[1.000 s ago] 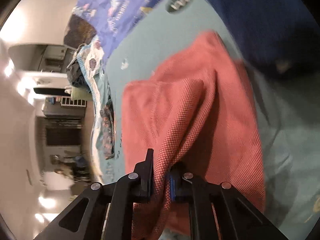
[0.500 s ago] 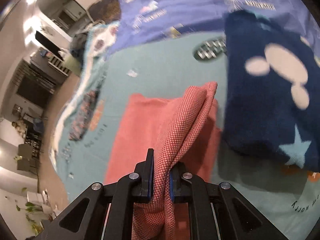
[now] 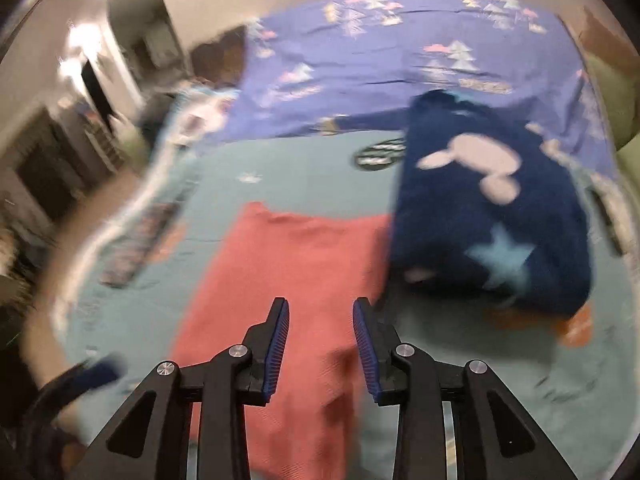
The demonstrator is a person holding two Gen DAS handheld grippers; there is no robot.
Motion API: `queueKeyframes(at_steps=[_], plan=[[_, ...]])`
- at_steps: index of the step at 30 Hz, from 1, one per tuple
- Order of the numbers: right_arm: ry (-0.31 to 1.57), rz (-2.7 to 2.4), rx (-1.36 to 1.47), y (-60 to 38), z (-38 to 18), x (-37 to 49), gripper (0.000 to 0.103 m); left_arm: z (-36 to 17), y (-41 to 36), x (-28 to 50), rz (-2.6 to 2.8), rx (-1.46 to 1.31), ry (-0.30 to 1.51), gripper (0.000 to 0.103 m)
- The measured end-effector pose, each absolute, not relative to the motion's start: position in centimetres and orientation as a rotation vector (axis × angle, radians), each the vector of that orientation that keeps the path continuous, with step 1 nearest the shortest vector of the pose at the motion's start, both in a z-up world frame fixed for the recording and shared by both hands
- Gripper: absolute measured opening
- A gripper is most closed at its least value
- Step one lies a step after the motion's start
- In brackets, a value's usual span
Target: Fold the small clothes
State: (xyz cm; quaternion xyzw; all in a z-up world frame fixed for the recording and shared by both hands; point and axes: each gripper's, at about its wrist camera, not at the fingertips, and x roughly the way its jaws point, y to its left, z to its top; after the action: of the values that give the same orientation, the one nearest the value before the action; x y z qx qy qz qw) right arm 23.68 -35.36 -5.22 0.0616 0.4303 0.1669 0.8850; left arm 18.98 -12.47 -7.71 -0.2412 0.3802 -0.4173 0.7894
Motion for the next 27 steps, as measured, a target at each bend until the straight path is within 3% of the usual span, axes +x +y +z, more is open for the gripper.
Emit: queueKeyframes(at_steps=[6, 8, 15, 19, 22, 27], plan=[[0.994, 0.353, 0.041, -33.6, -11.9, 19.9, 0.031, -14.4, -12.5, 19.8, -0.815, -0.518, 1.059, 0.064], [0.994, 0.346, 0.113, -35.1, -13.4, 18.9, 0.031, -14.4, -11.3, 18.7, -0.852, -0.562, 1.02, 0.064], [0.905, 0.248, 0.121, -36.5, -9.8, 15.7, 0.038, -11.9, -7.3, 17.4, -0.862, -0.57, 0.953, 0.065], [0.877, 0.311, 0.142, -34.3, -9.5, 15.4, 0.044, -14.5, -8.5, 18.0, -0.938, -0.645, 1.04, 0.065], [0.93, 0.31, 0.128, -32.8, -11.7, 16.4, 0.044, -16.1, -8.4, 18.2, -0.911, -0.673, 1.052, 0.051], [0.935, 0.324, 0.257, -35.2, -13.3, 15.2, 0.043, -15.2, -5.2, 17.7, -0.802, -0.666, 1.09, 0.051]])
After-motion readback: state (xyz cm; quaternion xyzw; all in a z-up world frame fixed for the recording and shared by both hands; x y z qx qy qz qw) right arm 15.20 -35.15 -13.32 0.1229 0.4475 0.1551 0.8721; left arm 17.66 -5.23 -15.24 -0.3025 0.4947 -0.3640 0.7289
